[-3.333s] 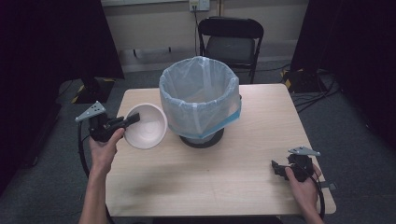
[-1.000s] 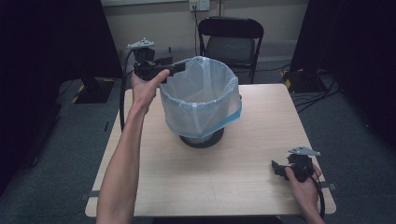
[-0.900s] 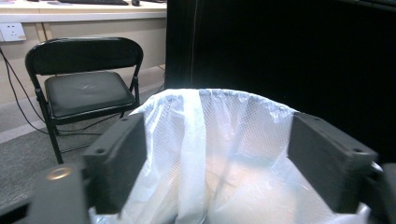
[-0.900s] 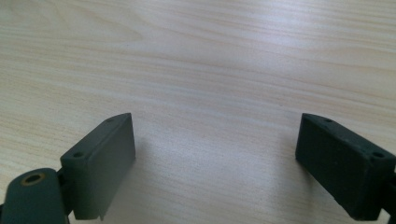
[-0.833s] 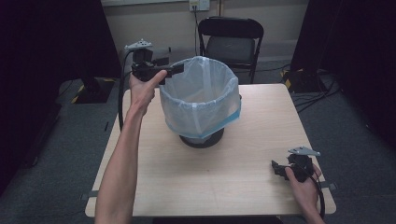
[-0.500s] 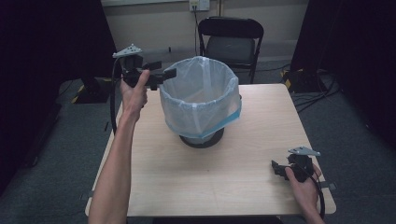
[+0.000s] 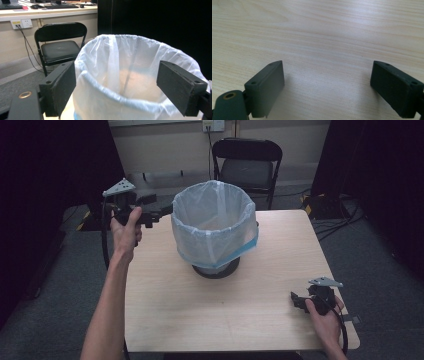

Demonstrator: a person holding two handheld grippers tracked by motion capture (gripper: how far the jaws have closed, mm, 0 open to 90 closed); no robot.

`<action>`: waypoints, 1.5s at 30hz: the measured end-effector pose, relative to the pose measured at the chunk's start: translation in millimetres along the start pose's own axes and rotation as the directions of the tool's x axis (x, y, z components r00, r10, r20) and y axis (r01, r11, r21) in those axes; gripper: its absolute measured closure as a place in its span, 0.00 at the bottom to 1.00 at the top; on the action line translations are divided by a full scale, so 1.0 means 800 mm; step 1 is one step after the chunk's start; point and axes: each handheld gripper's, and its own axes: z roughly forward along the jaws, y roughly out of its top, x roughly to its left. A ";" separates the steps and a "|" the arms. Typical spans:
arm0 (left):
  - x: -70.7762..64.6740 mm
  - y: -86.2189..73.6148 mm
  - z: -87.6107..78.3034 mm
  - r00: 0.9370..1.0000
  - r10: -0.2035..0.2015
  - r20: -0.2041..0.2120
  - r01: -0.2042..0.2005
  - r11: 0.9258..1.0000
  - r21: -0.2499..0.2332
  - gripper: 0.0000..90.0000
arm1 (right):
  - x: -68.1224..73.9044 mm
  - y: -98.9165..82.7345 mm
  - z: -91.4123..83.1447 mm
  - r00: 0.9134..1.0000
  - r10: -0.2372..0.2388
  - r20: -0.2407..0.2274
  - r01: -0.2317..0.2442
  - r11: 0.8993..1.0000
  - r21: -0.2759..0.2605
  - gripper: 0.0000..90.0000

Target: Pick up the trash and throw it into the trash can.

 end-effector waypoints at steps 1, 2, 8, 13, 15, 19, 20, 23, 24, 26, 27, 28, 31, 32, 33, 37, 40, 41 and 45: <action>0.000 -0.002 -0.002 1.000 -0.007 0.001 0.007 1.000 -0.002 0.18 | 0.000 0.000 0.000 1.000 -0.001 -0.001 0.001 1.000 0.001 0.12; -0.001 -0.006 -0.006 1.000 -0.016 -0.002 0.016 1.000 -0.003 0.18 | 0.000 0.000 0.000 1.000 -0.001 0.000 0.001 1.000 0.000 0.12; -0.008 -0.022 -0.022 1.000 -0.010 -0.003 0.010 1.000 0.005 0.18 | 0.000 0.000 0.000 1.000 -0.001 0.000 0.001 1.000 0.000 0.12; -0.015 -0.034 -0.037 1.000 -0.001 0.001 0.001 1.000 0.003 0.17 | 0.000 0.000 0.000 1.000 -0.002 0.001 0.002 1.000 -0.001 0.12; -0.017 -0.040 -0.042 1.000 0.000 0.002 0.000 1.000 0.008 0.17 | 0.000 0.000 0.000 1.000 -0.001 0.000 0.001 1.000 0.000 0.12; -0.019 -0.056 -0.051 1.000 0.001 -0.001 -0.001 1.000 0.022 0.17 | 0.000 0.000 0.000 1.000 -0.001 -0.001 0.001 1.000 0.001 0.12; -0.019 -0.060 -0.052 1.000 -0.001 -0.007 0.002 1.000 0.024 0.17 | 0.000 0.000 0.000 1.000 -0.001 0.000 0.001 1.000 0.000 0.12; -0.020 -0.074 -0.056 1.000 -0.004 -0.019 0.005 0.999 0.037 0.17 | 0.000 0.000 0.000 1.000 -0.002 -0.001 0.002 1.000 0.001 0.12; -0.022 -0.078 -0.057 1.000 -0.009 -0.017 0.009 0.999 0.040 0.17 | 0.000 0.000 0.000 1.000 -0.001 -0.001 0.001 1.000 0.001 0.12; -0.024 -0.088 -0.059 1.000 -0.009 -0.012 0.010 0.999 0.049 0.18 | 0.000 0.000 0.000 1.000 -0.001 0.000 0.001 1.000 0.000 0.12; -0.026 -0.092 -0.059 1.000 -0.005 -0.019 0.006 0.998 0.058 0.18 | 0.000 0.000 0.000 1.000 -0.002 0.000 0.002 1.000 0.000 0.12; -0.027 -0.097 -0.060 1.000 0.003 -0.026 -0.001 0.998 0.063 0.18 | 0.000 0.000 0.000 1.000 -0.001 0.000 0.001 1.000 0.000 0.12; -0.031 -0.112 -0.063 0.999 0.011 -0.037 -0.008 0.997 0.081 0.18 | 0.000 0.000 0.000 1.000 -0.002 -0.001 0.002 1.000 0.001 0.12; -0.033 -0.117 -0.064 0.998 0.020 -0.052 -0.016 0.996 0.087 0.18 | 0.000 0.000 0.000 1.000 -0.001 0.000 0.001 1.000 0.000 0.12; -0.035 -0.122 -0.065 0.996 0.033 -0.080 -0.026 0.995 0.094 0.18 | 0.000 0.000 0.000 1.000 -0.001 -0.001 0.001 1.000 0.001 0.12; -0.037 -0.145 -0.070 0.994 0.030 -0.105 -0.018 0.993 0.116 0.18 | 0.000 0.000 0.000 1.000 -0.001 0.000 0.001 1.000 0.000 0.12; -0.038 -0.162 -0.073 0.994 0.026 -0.110 -0.011 0.990 0.139 0.18 | 0.000 0.000 0.000 1.000 -0.001 -0.001 0.001 1.000 0.001 0.12; -0.038 -0.167 -0.074 0.993 0.027 -0.115 -0.010 0.989 0.146 0.18 | 0.000 0.000 0.000 1.000 -0.001 0.000 0.001 1.000 0.000 0.12; -0.039 -0.190 -0.079 0.992 -0.001 -0.127 0.020 0.989 0.147 0.18 | 0.000 0.000 0.000 1.000 -0.001 0.000 0.001 1.000 0.000 0.12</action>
